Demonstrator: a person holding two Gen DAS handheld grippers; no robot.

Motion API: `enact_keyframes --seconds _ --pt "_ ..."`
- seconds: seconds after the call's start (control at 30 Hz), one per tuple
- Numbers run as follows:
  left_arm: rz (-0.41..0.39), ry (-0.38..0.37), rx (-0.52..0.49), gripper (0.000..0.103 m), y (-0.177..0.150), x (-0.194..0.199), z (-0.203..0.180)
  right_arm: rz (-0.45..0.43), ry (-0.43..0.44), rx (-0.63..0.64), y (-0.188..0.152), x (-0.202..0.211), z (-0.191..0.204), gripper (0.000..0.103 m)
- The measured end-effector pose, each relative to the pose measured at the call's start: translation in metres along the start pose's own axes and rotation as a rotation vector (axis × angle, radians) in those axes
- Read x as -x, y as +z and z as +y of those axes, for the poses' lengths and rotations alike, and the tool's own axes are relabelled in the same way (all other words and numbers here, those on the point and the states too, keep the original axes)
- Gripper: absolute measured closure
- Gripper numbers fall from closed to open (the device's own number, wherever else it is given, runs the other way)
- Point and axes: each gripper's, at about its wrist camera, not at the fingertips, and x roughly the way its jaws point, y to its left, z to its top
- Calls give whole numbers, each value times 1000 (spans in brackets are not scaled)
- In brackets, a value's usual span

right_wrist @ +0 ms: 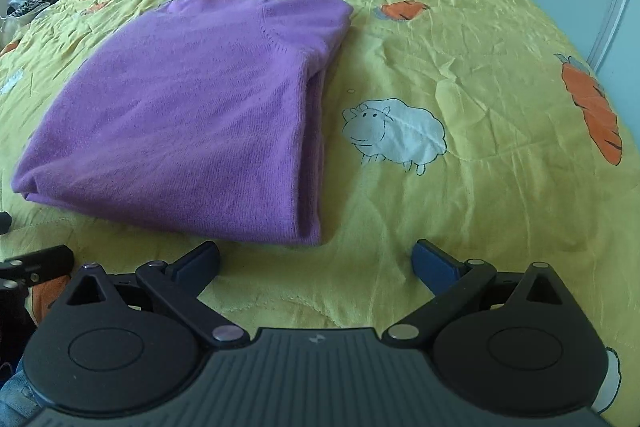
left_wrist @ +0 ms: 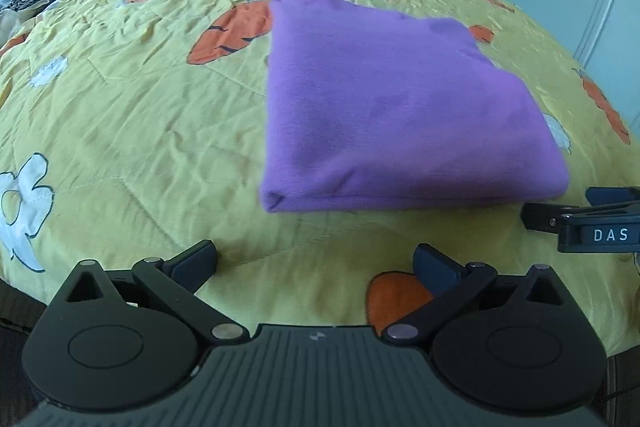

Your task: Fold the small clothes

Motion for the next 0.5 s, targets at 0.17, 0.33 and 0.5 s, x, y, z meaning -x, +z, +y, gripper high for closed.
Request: enact_keyframes --seconds 0.17,0.33,0.5 --pt "-3 32 -16 0 0 -2 -10 -34 5 -2 -4 0 -1 0" --pt "-10 35 -14 0 3 -5 -11 -77 -3 -12 -8 2 0 0" --pt "-26 44 -4 0 1 -5 -13 -100 -18 -28 -8 0 2 0"
